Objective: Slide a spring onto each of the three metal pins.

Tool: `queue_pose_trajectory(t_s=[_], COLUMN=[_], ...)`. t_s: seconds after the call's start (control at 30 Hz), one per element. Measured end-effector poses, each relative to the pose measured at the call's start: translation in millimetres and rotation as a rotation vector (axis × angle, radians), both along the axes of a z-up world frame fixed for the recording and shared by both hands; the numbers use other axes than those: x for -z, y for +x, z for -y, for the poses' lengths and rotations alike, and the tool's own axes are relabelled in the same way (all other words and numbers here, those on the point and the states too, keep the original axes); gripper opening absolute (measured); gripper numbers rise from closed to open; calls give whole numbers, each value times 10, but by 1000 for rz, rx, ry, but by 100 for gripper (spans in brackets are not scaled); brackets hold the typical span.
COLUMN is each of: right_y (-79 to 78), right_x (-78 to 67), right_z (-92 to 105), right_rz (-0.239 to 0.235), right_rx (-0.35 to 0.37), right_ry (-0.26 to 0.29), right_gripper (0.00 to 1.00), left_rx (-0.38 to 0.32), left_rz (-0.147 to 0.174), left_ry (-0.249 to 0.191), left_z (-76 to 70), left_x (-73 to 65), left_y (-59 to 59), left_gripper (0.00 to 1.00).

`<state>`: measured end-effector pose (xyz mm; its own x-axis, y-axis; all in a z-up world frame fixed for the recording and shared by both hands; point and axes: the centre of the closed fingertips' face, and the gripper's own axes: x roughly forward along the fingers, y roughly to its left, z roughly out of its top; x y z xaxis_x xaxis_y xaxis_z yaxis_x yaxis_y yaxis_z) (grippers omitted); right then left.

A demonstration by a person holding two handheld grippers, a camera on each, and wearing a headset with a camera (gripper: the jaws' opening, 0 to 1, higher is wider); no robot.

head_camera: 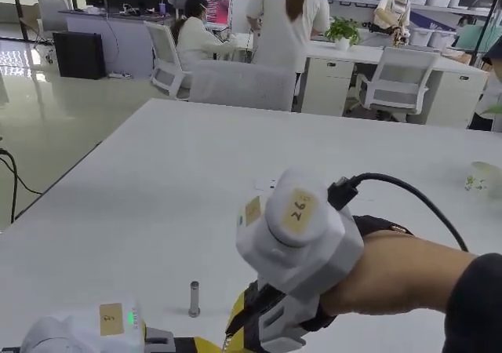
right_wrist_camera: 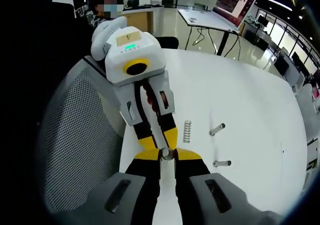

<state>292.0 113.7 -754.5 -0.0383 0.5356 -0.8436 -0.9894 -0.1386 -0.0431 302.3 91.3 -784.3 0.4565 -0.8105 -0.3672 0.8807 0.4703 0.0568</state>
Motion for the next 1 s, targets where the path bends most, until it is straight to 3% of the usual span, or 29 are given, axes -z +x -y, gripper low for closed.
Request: queue_pose_trajectory(t_s=[0.33, 0.57, 1.0], right_y=[9, 38, 169], right_x=[8, 19, -13], right_z=[-2, 15, 109], right_rz=[10, 23, 33], right_rx=[-7, -12, 17], right_ry=[-14, -27, -41], right_gripper=[7, 7, 7], left_rx=[2, -1, -76], left_rz=[-11, -22, -36], left_ry=[-9, -21, -73], left_z=[16, 17, -161], left_x=[20, 19, -19], left_y=[2, -1, 46], left_gripper=[3, 9, 23])
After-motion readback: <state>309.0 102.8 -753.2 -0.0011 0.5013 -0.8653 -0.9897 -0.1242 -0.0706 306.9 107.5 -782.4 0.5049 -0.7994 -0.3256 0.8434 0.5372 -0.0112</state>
